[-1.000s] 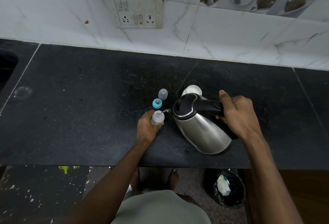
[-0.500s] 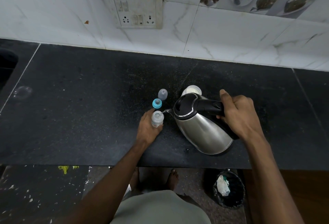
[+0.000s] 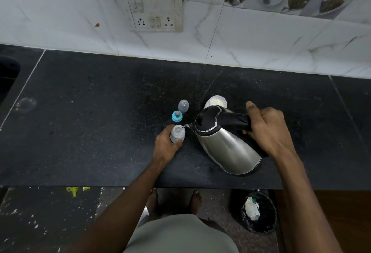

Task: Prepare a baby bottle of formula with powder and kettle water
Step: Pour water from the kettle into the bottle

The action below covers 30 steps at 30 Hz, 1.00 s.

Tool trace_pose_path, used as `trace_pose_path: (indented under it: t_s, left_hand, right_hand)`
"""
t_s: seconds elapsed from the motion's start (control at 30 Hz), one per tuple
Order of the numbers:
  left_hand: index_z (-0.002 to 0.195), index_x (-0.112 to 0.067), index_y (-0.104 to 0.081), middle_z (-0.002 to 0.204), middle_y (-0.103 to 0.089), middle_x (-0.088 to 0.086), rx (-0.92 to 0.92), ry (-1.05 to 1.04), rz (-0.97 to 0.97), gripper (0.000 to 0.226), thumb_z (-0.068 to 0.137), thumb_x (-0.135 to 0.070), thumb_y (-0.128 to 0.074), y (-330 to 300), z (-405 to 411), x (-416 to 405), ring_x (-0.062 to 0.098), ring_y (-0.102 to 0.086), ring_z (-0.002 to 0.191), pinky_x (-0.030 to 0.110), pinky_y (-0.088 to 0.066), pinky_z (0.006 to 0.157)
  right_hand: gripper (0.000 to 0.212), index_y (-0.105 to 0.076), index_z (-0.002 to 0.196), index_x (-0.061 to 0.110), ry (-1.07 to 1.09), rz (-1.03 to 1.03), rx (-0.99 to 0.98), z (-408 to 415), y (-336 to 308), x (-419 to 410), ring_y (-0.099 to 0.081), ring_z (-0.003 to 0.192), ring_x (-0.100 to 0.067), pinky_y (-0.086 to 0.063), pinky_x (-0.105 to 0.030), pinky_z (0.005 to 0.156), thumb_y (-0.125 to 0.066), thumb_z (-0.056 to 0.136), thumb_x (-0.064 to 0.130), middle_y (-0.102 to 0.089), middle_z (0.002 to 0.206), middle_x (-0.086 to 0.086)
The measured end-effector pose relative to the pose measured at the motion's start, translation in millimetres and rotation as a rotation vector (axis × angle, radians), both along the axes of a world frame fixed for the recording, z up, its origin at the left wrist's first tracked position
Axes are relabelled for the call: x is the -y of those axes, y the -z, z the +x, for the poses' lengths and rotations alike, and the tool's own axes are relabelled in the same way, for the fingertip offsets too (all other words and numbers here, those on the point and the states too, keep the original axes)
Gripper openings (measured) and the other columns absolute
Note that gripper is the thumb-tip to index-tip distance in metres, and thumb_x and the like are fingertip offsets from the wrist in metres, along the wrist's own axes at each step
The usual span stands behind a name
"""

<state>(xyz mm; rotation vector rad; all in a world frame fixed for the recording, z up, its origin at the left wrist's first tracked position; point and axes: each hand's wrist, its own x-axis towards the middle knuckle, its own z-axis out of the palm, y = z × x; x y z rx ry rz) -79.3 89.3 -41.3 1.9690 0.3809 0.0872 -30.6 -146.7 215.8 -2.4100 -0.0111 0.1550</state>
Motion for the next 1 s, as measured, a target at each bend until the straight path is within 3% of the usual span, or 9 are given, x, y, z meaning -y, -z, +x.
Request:
trace_pose_path:
  t_s: [0.17,0.67,1.0]
  left_hand:
    - [0.126,-0.018,-0.066,0.118,-0.072,-0.002,-0.003,0.008,0.01,0.05,0.081,-0.011,-0.085,-3,0,0,0.014,-0.068,0.107,0.036,-0.057,0.096]
    - [0.133,-0.02,-0.065,0.127,-0.072,-0.002,-0.046,0.025,0.014,0.061,0.077,-0.013,-0.088,7,3,-4,0.017,-0.067,0.117,0.046,-0.057,0.103]
    - [0.135,-0.019,-0.065,0.128,-0.072,-0.001,-0.03,0.031,0.006,0.061,0.079,-0.011,-0.088,9,3,-5,0.017,-0.067,0.118,0.044,-0.056,0.105]
  right_hand:
    - [0.072,-0.066,0.055,0.005,0.003,-0.008,-0.005,0,2,1,-0.061,0.052,-0.021,-0.05,-0.038,0.066,-0.042,0.107,0.049,-0.066,0.048,0.004]
    - [0.069,-0.067,0.054,0.013,0.007,0.007,-0.003,2,0,1,-0.062,0.054,-0.02,-0.052,-0.041,0.069,-0.042,0.108,0.048,-0.067,0.049,0.004]
    - [0.073,-0.067,0.057,0.004,-0.004,-0.027,0.002,2,0,1,-0.063,0.055,-0.024,-0.054,-0.044,0.069,-0.04,0.107,0.05,-0.066,0.05,0.005]
